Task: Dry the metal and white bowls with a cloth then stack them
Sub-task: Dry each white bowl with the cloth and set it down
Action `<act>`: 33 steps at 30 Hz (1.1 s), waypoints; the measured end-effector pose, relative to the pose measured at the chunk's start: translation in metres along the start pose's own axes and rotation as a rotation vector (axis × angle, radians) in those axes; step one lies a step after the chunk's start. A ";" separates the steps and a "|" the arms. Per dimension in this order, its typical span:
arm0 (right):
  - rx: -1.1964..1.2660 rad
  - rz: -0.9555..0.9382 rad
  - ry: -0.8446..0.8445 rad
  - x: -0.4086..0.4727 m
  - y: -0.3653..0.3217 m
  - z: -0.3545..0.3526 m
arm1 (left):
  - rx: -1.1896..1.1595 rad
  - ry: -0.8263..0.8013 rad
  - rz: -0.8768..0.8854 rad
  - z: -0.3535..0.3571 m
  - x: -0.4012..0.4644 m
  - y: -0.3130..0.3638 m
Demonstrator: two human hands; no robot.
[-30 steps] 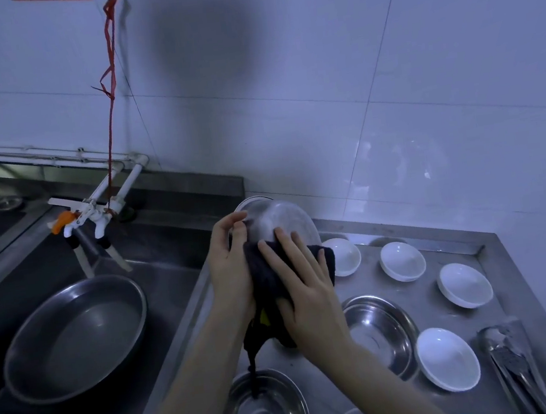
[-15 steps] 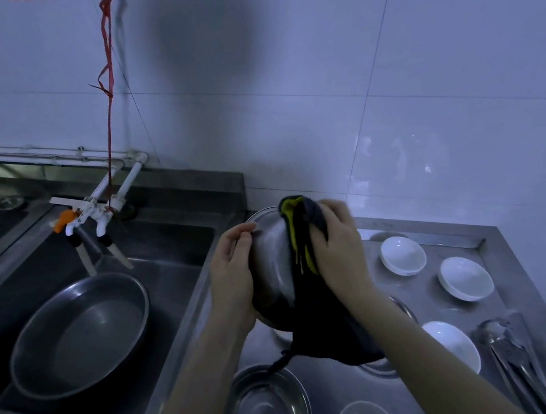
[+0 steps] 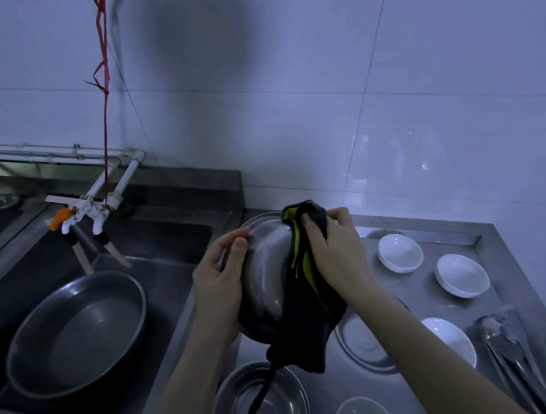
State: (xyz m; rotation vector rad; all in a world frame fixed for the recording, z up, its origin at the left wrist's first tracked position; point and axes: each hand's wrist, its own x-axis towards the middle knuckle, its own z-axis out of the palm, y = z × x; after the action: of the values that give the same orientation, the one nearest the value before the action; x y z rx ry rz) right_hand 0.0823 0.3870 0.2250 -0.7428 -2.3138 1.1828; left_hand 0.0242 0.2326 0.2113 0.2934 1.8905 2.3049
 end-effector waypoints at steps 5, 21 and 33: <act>-0.243 -0.459 0.035 -0.013 -0.028 0.022 | 0.047 -0.034 0.002 0.000 0.003 -0.005; -0.317 -0.508 -0.038 -0.014 -0.024 0.019 | -0.040 -0.005 -0.079 -0.009 0.010 -0.009; 0.009 -0.260 0.127 -0.057 0.026 0.024 | -0.246 0.220 -0.254 -0.009 0.018 -0.013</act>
State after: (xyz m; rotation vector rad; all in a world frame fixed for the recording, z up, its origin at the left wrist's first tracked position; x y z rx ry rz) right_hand 0.1184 0.3494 0.1833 -0.4802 -2.2180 0.9989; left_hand 0.0048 0.2312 0.1977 -0.2250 1.5931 2.4351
